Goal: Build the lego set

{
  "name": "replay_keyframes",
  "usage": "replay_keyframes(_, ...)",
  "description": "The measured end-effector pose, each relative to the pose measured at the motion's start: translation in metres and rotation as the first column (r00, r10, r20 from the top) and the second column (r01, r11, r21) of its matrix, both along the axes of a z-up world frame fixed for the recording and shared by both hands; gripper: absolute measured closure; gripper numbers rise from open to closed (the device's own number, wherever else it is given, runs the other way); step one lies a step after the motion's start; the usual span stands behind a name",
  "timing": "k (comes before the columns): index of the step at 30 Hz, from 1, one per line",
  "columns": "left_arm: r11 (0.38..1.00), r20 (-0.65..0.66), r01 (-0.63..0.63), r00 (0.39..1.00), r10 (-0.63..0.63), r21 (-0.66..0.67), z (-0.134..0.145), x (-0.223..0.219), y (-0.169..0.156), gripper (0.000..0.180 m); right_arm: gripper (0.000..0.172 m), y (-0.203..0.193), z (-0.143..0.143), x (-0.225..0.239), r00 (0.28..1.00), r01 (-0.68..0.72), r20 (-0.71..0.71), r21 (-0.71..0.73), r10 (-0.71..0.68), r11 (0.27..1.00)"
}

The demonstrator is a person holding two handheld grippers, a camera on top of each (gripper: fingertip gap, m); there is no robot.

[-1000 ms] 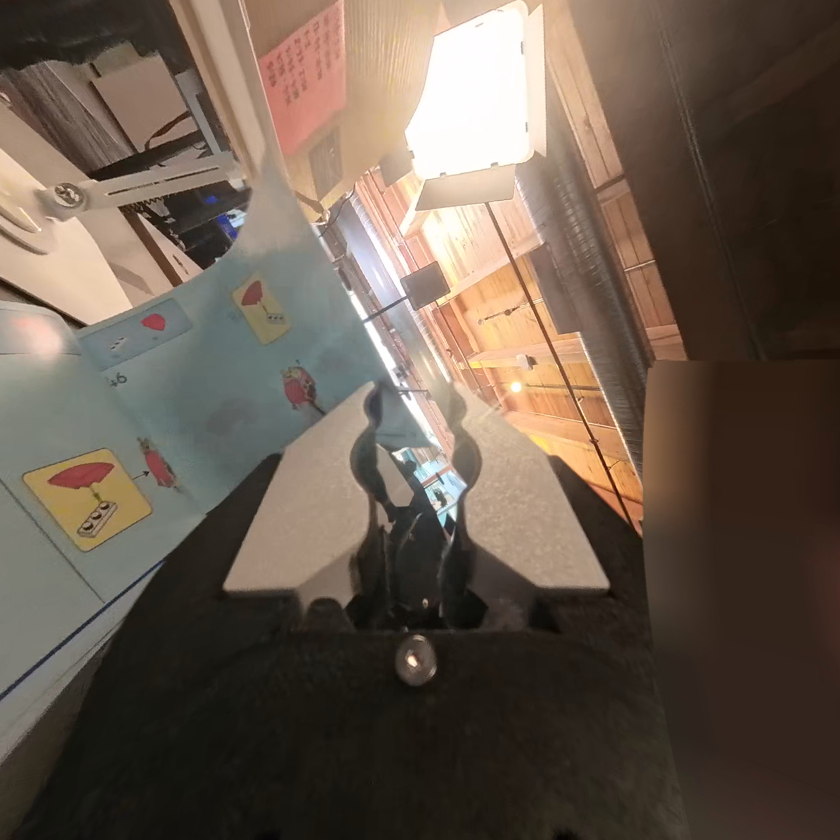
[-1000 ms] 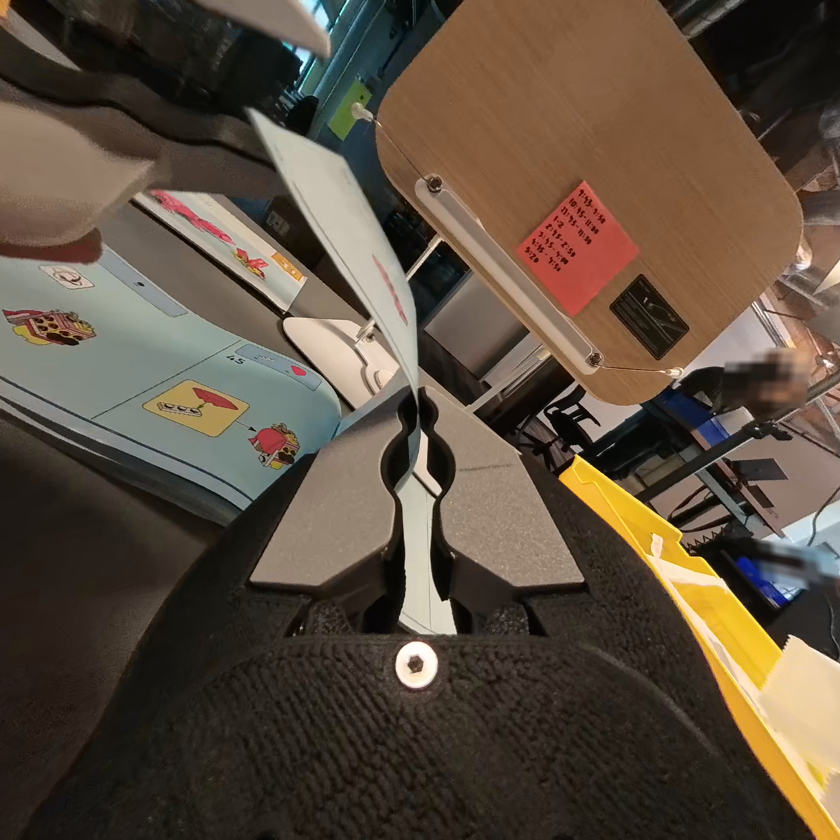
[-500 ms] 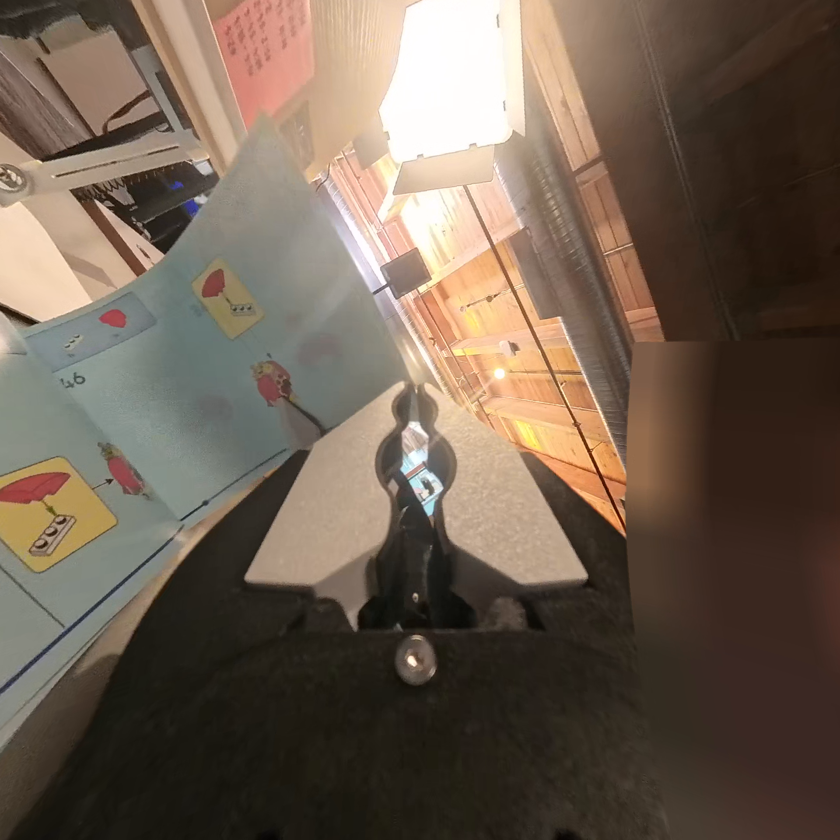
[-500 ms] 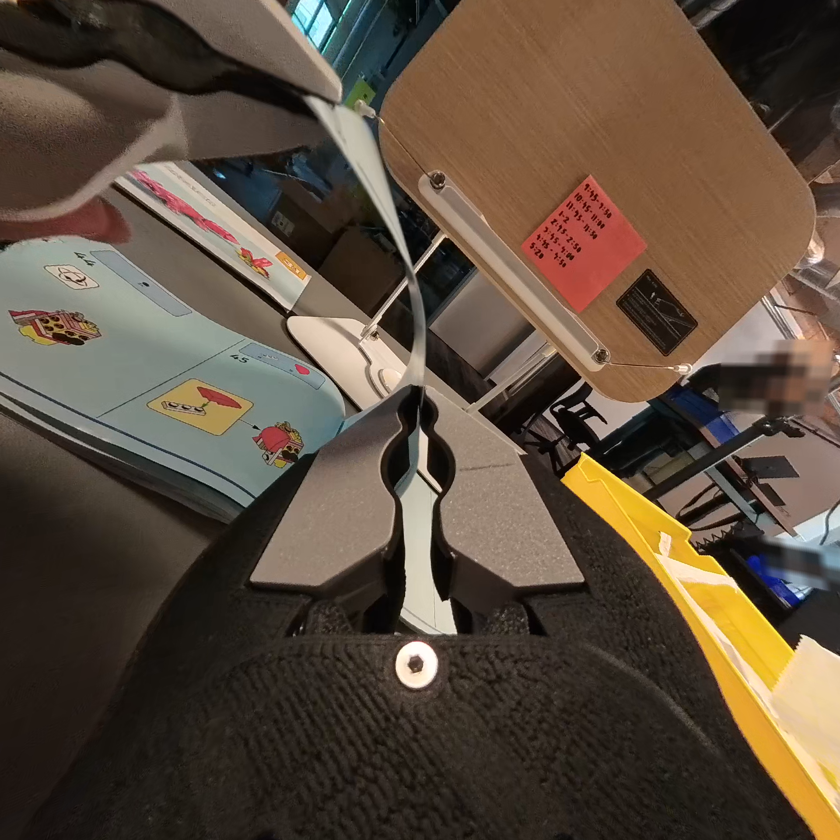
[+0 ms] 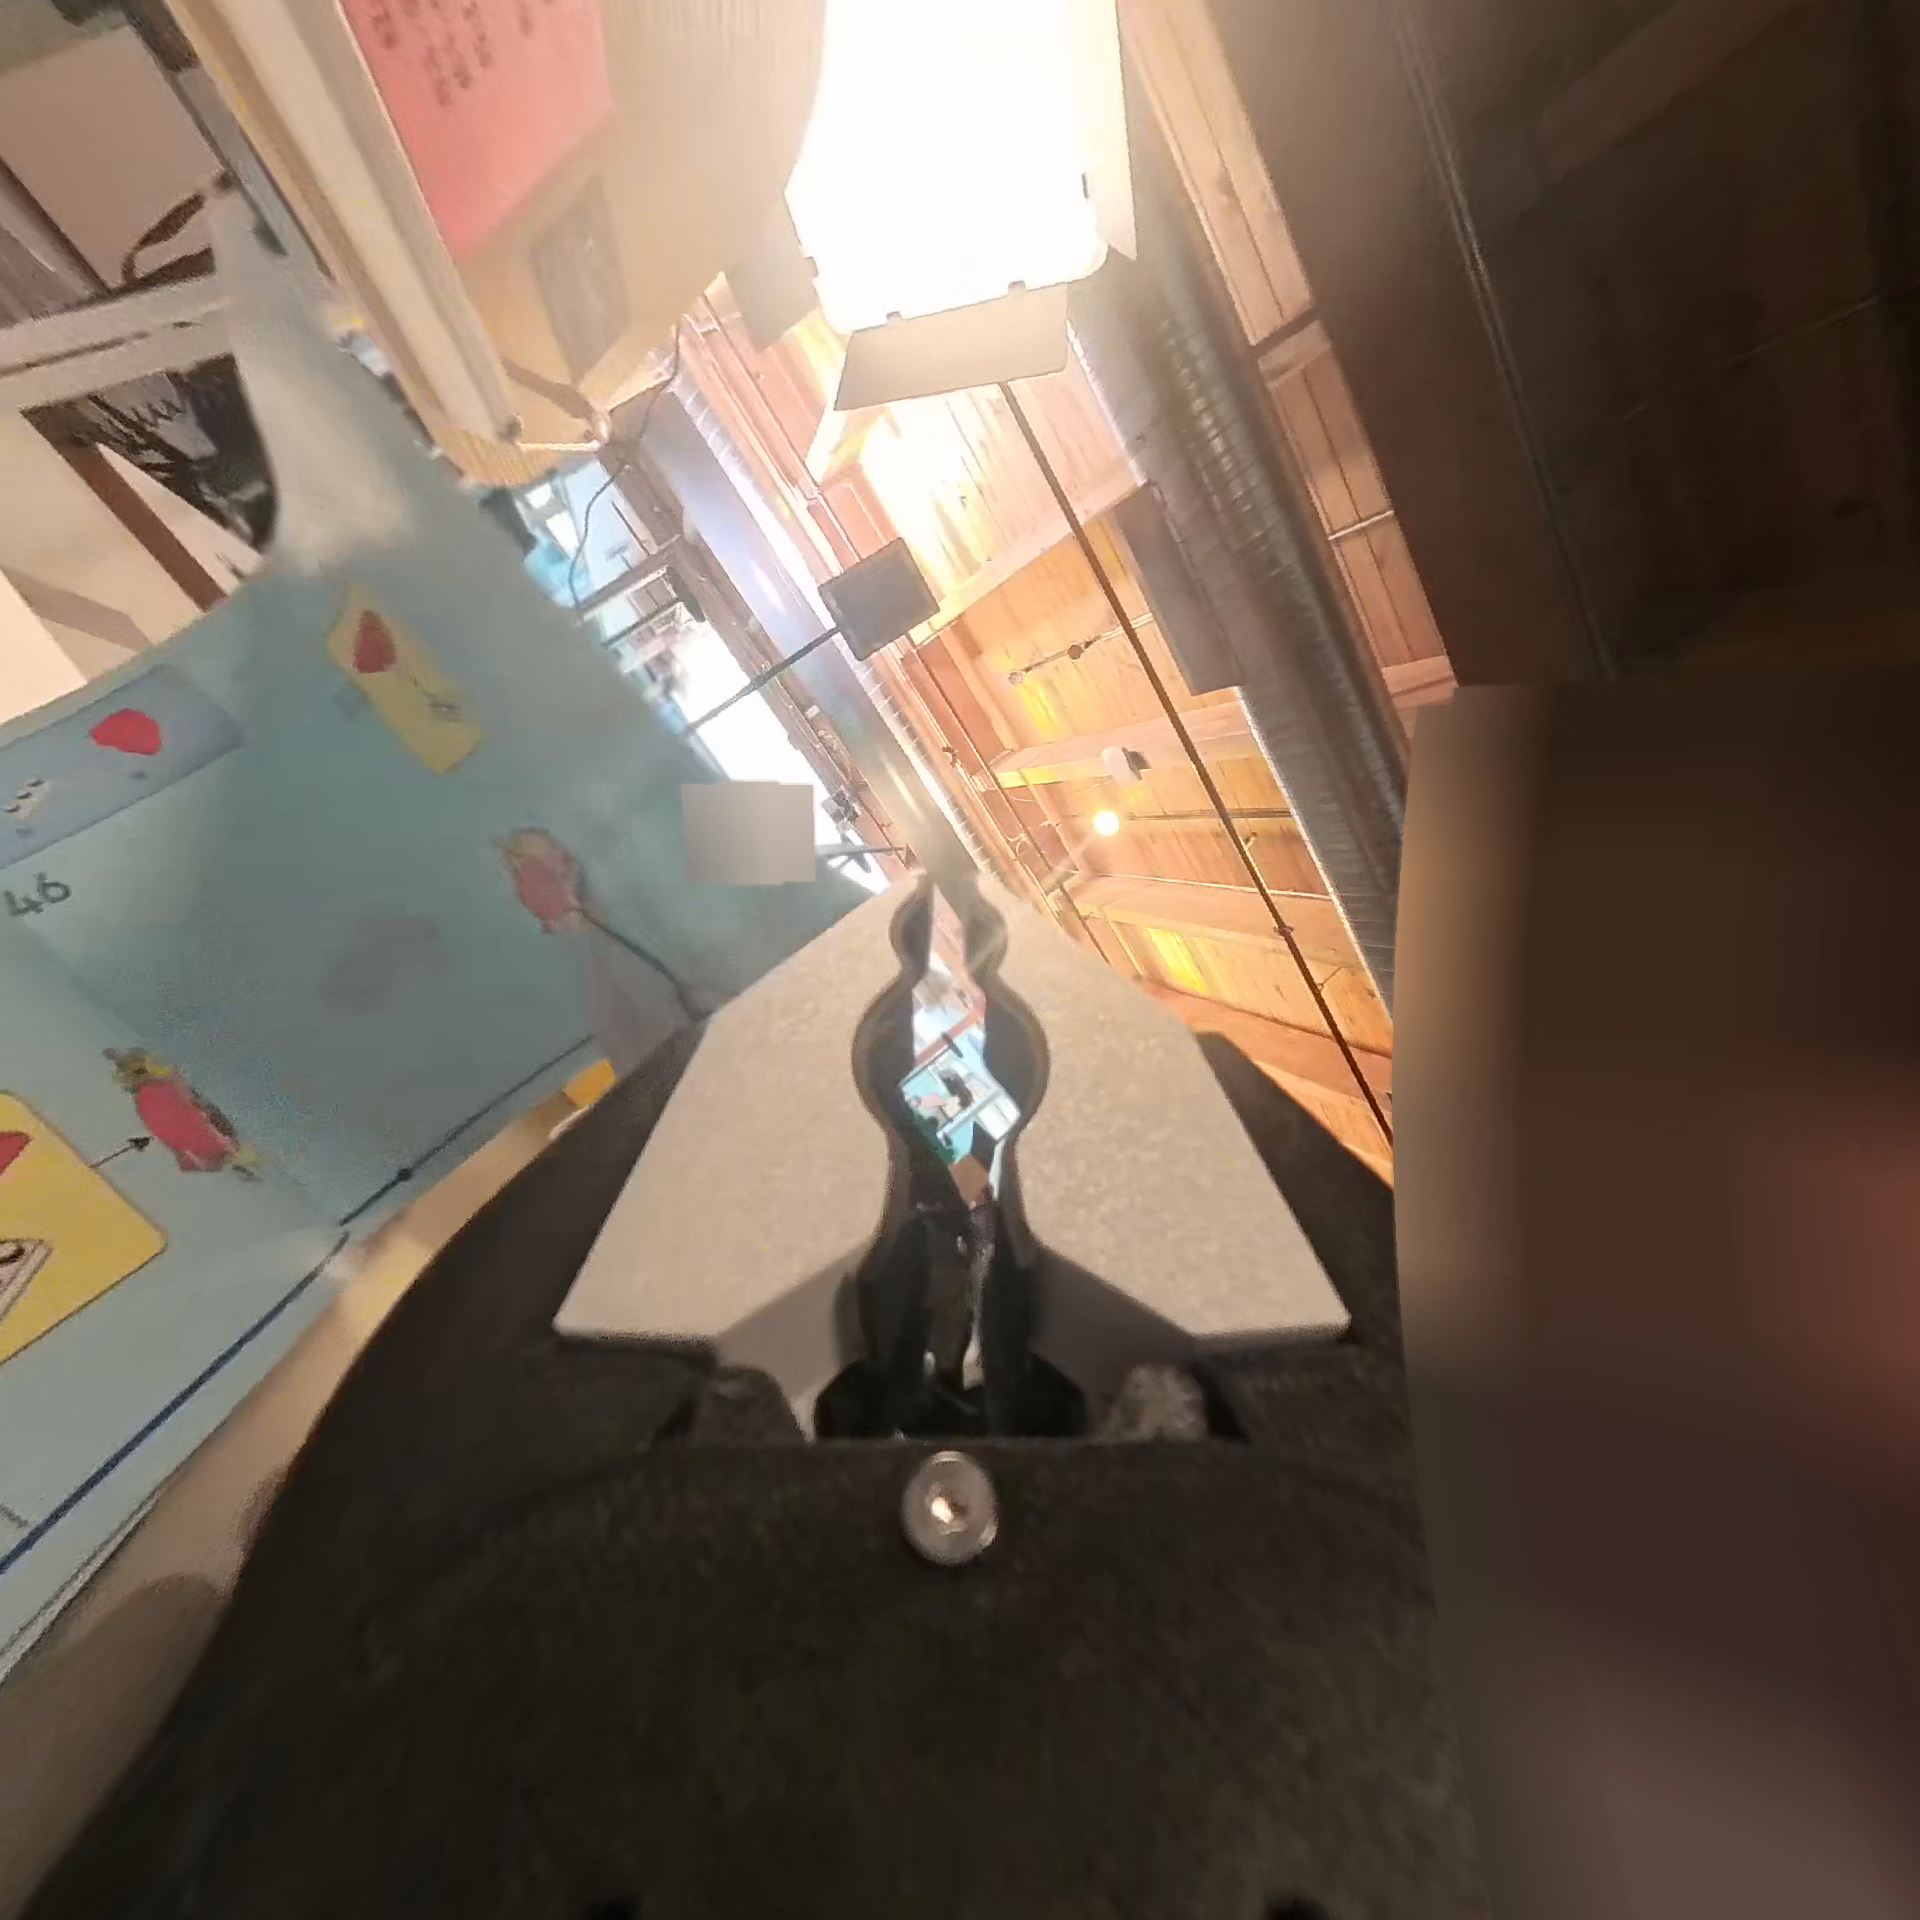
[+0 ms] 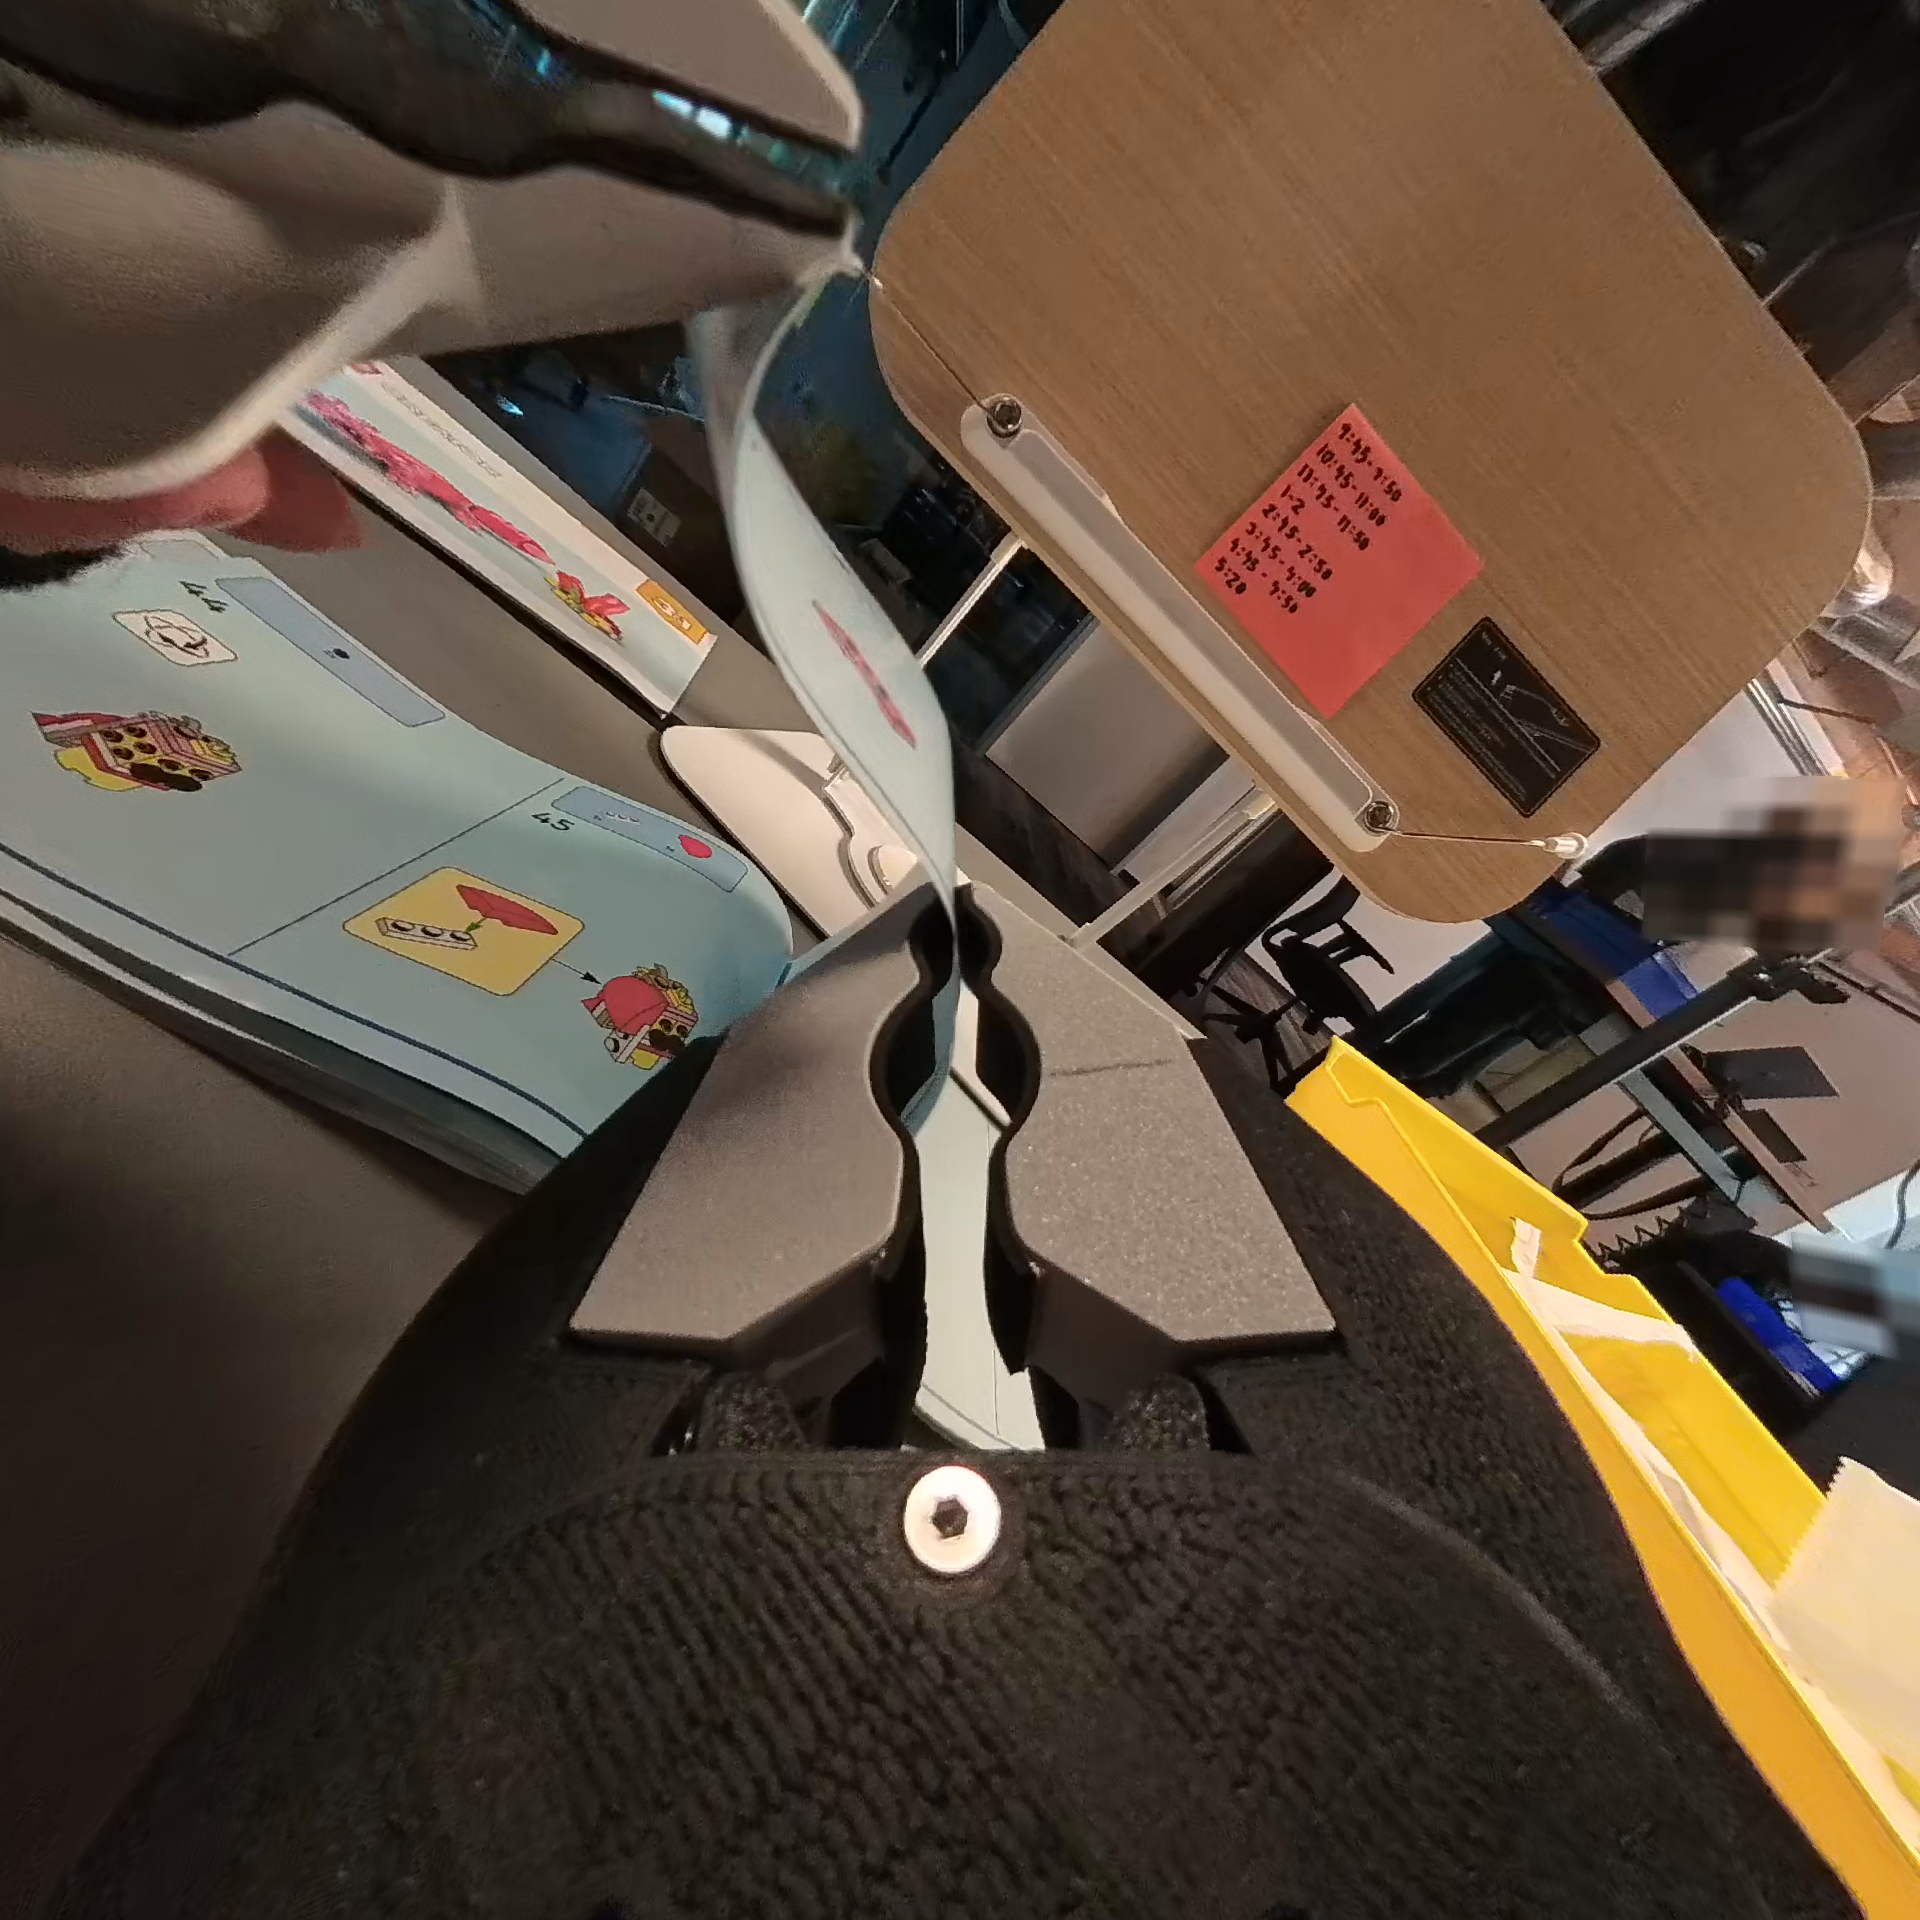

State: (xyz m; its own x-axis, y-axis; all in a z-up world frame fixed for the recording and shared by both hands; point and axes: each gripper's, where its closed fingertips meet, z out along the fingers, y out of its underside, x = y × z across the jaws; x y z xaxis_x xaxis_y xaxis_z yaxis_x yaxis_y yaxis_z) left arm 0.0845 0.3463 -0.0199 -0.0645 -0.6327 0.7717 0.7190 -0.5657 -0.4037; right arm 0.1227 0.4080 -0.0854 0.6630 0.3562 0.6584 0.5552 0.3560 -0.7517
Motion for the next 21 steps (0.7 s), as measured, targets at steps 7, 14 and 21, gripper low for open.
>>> replay_keyframes(7,0.994,0.023,-0.105,0.994,0.106,-0.035,-0.005,-0.025,0.007,0.16,0.172,0.003,0.003,0.006,0.999,0.013,-0.048,-0.013,-0.013,1.0)
replay_keyframes(14,0.979,0.014,-0.143,0.989,0.147,-0.142,-0.026,-0.038,0.017,0.151,0.172,0.003,0.003,0.007,0.998,0.014,-0.059,-0.023,-0.015,1.0)
replay_keyframes(21,0.991,0.139,0.047,0.99,-0.029,-0.126,-0.018,-0.016,0.008,0.151,0.172,0.003,0.003,0.007,0.998,0.011,-0.058,-0.023,-0.012,1.0)
